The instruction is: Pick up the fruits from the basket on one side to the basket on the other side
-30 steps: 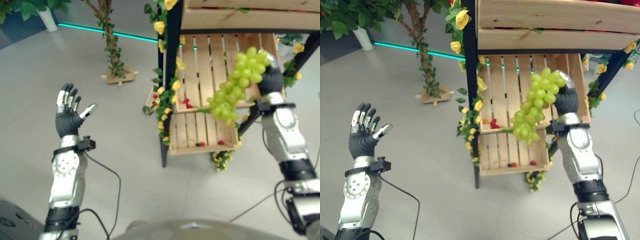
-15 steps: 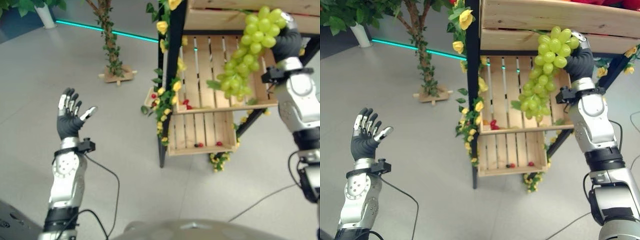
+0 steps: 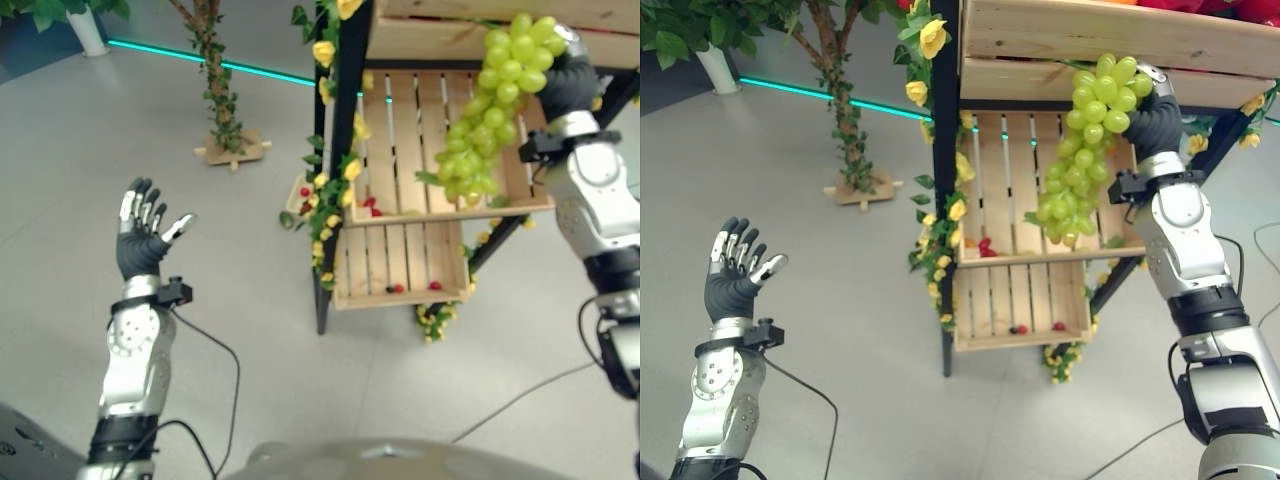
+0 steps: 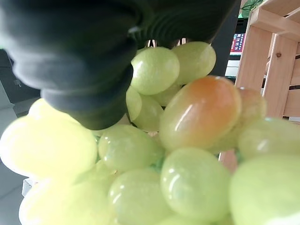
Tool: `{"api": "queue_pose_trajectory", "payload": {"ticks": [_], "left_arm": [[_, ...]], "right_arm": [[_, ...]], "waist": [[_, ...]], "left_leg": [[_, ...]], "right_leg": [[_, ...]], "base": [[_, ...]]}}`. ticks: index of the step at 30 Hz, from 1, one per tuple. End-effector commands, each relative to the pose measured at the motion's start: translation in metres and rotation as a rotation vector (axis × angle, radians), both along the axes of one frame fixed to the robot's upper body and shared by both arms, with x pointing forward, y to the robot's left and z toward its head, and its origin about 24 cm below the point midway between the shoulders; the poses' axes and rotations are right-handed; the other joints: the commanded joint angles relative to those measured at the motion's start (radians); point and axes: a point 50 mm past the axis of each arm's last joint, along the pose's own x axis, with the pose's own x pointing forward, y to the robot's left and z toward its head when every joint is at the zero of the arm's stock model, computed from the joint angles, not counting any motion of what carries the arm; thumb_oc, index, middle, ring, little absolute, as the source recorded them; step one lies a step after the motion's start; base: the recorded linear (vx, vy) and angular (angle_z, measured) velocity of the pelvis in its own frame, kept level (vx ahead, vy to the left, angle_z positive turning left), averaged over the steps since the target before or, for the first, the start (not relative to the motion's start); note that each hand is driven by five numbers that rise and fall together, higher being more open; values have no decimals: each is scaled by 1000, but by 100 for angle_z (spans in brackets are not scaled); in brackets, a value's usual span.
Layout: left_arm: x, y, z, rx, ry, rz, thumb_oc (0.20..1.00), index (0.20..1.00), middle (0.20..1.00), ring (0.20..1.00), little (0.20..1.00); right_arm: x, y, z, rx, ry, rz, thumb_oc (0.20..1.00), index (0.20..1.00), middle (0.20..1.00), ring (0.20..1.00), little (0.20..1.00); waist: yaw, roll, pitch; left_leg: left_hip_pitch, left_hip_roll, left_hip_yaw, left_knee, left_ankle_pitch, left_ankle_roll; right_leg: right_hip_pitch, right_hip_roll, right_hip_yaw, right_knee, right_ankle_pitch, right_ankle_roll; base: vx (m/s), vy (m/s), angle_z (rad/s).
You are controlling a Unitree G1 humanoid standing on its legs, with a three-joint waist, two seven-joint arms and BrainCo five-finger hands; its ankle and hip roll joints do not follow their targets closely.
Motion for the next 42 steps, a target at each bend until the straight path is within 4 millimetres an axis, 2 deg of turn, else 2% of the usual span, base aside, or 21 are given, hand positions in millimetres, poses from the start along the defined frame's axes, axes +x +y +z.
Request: {"api": "queue_pose_trajectory", "payload": {"ticks": [1,4,5,10,18,20,23,32,42], "left_arm": [[-1,1,22,88,-68,-47,1000,1000,1000,1000,1000],[-1,0,21,80,-68,-41,1000,1000,1000,1000,1000],[-1,0,21,81,-68,-42,1000,1000,1000,1000,1000],[0,-2,17,76,-53,-42,1000,1000,1000,1000,1000],[1,-3,16,78,-49,-43,1000,1000,1000,1000,1000],[1,-3,16,78,-49,-43,1000,1000,1000,1000,1000],[2,-4,16,81,-48,-44,1000,1000,1000,1000,1000],[4,-8,16,83,-48,-63,1000,1000,1000,1000,1000],[5,-10,20,83,-60,-87,1000,1000,1000,1000,1000]], "right_arm": [[3,8,39,20,-127,18,200,200,200,200,200],[6,12,15,42,-61,34,200,200,200,200,200],[6,12,15,43,-60,33,200,200,200,200,200],[9,18,-14,60,26,46,200,200,200,200,200],[8,21,-44,88,98,57,200,200,200,200,200],[8,21,-44,88,98,57,200,200,200,200,200],[8,22,-54,82,128,50,200,200,200,200,200],[15,24,-56,99,146,25,200,200,200,200,200],[38,29,-29,84,136,-43,200,200,200,200,200]], "waist": [[35,-46,-19],[39,-45,-13],[39,-46,-14],[41,-44,-4],[40,-41,5],[40,-41,5],[41,-39,8],[45,-37,18],[56,-37,30]], "left_leg": [[-26,-77,14,-20,-33,39],[-26,-77,12,-20,-33,40],[-26,-77,12,-20,-33,40],[-28,-75,10,-20,-31,40],[-29,-77,7,-21,-31,42],[-29,-77,7,-21,-31,42],[-30,-78,6,-21,-31,43],[-30,-77,4,-21,-30,44],[-38,-78,-1,-21,-24,44]], "right_leg": [[8,27,-45,78,-110,26],[9,27,-48,78,-110,25],[9,27,-48,78,-110,25],[8,25,-54,78,-109,23],[10,26,-58,77,-110,22],[10,26,-58,77,-110,22],[9,26,-60,77,-110,21],[5,26,-57,80,-109,20],[0,26,-62,79,-105,19]], "base": [[0,0,0],[0,0,0],[-18,1,5],[-18,-2,5],[-5,0,3],[0,0,0],[0,0,0],[0,0,0],[0,0,0]]}}
